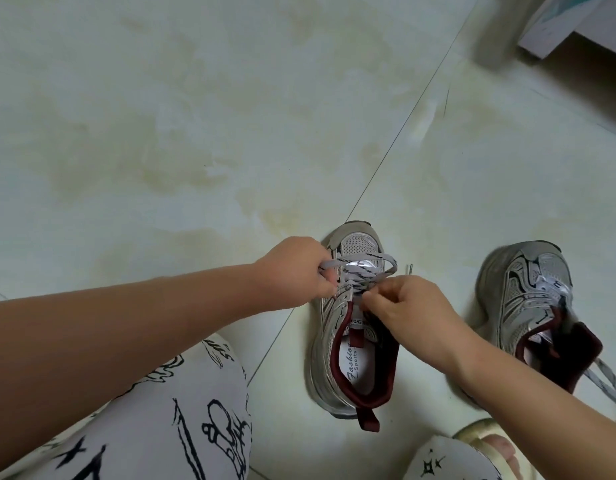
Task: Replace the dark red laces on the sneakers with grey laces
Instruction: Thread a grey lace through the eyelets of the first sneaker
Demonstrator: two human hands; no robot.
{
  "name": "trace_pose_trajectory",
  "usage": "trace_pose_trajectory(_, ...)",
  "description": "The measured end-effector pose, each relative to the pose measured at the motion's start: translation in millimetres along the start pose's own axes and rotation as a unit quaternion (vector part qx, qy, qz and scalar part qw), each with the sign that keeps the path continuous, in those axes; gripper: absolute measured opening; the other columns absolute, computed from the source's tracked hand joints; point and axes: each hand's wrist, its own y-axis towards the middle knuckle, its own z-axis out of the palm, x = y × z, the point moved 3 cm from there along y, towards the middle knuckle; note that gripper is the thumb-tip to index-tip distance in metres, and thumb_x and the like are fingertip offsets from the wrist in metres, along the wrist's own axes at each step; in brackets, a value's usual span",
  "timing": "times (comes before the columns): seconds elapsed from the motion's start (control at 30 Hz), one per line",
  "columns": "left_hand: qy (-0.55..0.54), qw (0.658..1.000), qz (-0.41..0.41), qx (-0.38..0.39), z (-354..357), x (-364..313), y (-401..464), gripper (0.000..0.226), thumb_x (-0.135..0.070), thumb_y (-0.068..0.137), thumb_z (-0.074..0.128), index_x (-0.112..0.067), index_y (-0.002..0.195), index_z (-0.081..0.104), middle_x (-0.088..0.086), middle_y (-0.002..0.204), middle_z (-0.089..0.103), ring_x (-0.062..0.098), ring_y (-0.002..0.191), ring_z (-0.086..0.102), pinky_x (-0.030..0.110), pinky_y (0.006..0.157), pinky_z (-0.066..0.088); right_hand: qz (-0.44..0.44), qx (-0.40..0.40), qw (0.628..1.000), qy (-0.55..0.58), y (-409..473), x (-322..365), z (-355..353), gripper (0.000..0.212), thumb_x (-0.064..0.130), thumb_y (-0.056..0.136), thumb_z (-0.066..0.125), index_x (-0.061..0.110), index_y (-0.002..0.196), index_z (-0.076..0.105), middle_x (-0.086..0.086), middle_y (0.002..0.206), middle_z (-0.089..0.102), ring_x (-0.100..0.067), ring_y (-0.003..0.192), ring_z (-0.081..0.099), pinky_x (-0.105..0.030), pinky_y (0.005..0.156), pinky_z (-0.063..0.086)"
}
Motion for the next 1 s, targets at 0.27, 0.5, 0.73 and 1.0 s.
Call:
trace_pose_trajectory(0.27,-0.106,0.994,-0.032,0.008,9.3,1.9,0.2,0.012,-0.006,0.086,0.054,-0.004,0.077,0.062,-0.01,0.043,0.055,0.012,0.054,0.057,0.024,0.06,0.053,-0.024,0.005,0.999,-0.042,2.0,2.8,3.4,0.022,0.015,0.088,0.051,0.021,0.087,0.072,0.005,0.074,0.065,-0.014,0.072,0.058,-0.017,0.062,0.042)
trace_pose_trajectory(0.5,-0.143,0.989,-0.038,-0.023,19.2,3.0,-0.7,0.016,-0.008,0.086,0.051,-0.009,0.073,0.059,0.004,0.058,0.058,0.016,0.055,0.058,0.033,0.067,0.056,-0.059,-0.013,0.996,-0.064,4.1,1.4,9.4,0.017,0.014,0.085,0.057,0.022,0.085,0.072,0.003,0.074,0.065,-0.015,0.071,0.059,-0.023,0.063,0.043)
trace_pose_trajectory(0.73,-0.188,0.98,-0.055,-0.037,29.7,8.1,5.1,0.013,-0.011,0.078,0.069,-0.009,0.066,0.065,-0.007,0.054,0.054,0.013,0.053,0.046,0.027,0.057,0.046,-0.06,-0.052,0.997,0.002,9.6,-5.1,17.5,0.013,0.011,0.08,0.063,0.018,0.076,0.073,0.002,0.07,0.065,-0.017,0.069,0.061,-0.031,0.065,0.049)
trace_pose_trajectory(1.0,-0.304,0.952,-0.038,0.008,43.5,2.2,2.5,0.024,-0.015,0.08,0.07,-0.016,0.078,0.046,-0.004,0.06,0.045,0.004,0.048,0.04,0.012,0.048,0.035,-0.058,0.004,0.998,-0.037,17.3,-4.6,17.8,0.028,0.004,0.081,0.048,0.024,0.061,0.048,0.003,0.069,0.052,-0.017,0.068,0.05,-0.027,0.062,0.04)
